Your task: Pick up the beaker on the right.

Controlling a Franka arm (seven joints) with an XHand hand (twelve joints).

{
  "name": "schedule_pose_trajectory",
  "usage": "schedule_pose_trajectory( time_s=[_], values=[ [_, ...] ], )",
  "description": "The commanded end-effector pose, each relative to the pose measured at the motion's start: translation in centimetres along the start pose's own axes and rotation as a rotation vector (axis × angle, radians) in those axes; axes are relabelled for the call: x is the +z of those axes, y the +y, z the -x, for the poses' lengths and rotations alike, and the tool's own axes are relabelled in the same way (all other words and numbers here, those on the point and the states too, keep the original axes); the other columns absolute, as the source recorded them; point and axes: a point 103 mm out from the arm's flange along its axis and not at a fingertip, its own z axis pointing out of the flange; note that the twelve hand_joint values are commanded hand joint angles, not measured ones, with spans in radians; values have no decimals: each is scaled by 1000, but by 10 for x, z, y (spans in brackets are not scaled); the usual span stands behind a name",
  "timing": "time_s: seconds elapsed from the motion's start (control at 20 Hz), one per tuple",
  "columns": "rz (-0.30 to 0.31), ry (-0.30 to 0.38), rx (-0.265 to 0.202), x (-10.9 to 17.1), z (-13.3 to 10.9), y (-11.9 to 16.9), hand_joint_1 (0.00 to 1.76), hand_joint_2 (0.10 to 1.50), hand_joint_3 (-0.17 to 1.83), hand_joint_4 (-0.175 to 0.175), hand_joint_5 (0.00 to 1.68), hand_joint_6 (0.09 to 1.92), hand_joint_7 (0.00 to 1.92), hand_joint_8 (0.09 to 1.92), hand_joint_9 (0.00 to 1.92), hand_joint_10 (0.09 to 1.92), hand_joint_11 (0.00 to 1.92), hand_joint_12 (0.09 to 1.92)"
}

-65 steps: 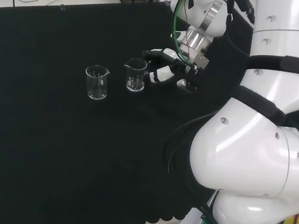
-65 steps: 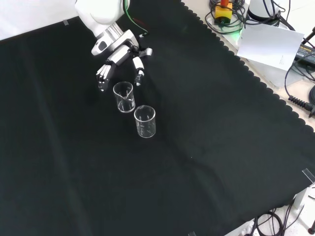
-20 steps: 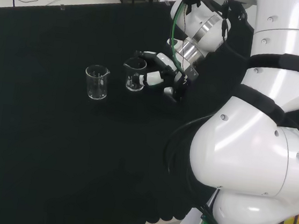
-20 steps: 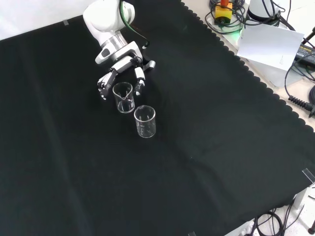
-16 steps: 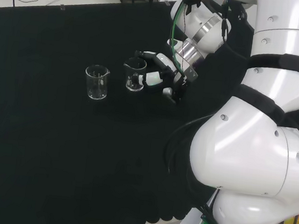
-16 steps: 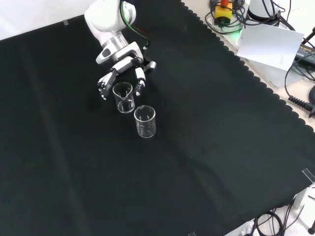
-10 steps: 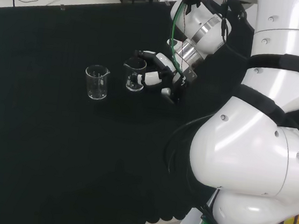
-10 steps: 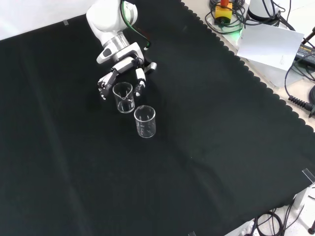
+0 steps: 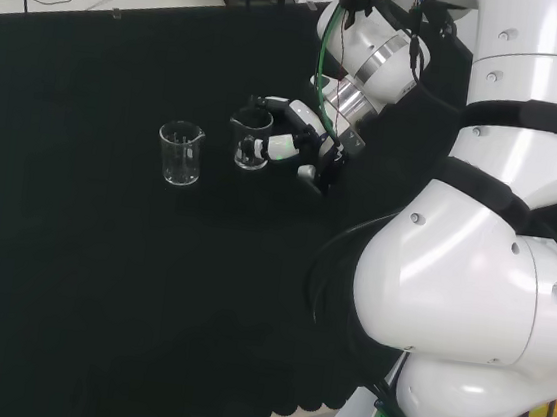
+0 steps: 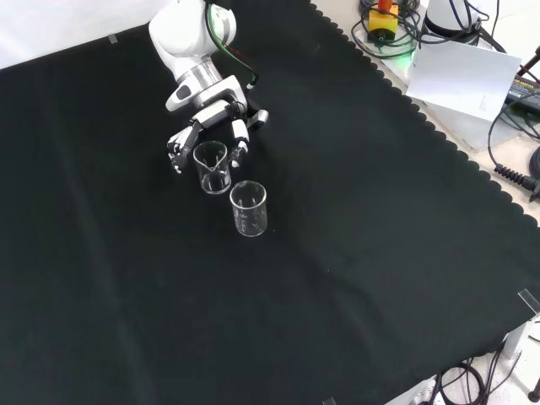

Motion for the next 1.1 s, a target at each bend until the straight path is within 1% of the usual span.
schedule_pose_trajectory(
  time_s=[0.05,0.25,0.45,0.75,1.0,1.1],
  values=[
    [9,12,-1,0,0,2,945,501,660,-52,565,96,360,698,453,612,0,1364],
    [12,24,-9,0,-3,3,944,501,661,-52,574,105,371,701,459,609,0,1372],
    [4,20,-19,2,-6,3,944,502,661,-53,577,109,373,700,461,608,0,1376],
    [2,24,-9,6,-4,3,947,503,661,-53,578,115,374,699,464,605,0,1379],
    [29,25,2,7,-3,4,953,506,662,-54,580,121,375,699,466,604,0,1382],
    [37,27,6,8,-4,4,956,512,657,-54,567,163,376,698,474,591,0,1387]
  ],
)
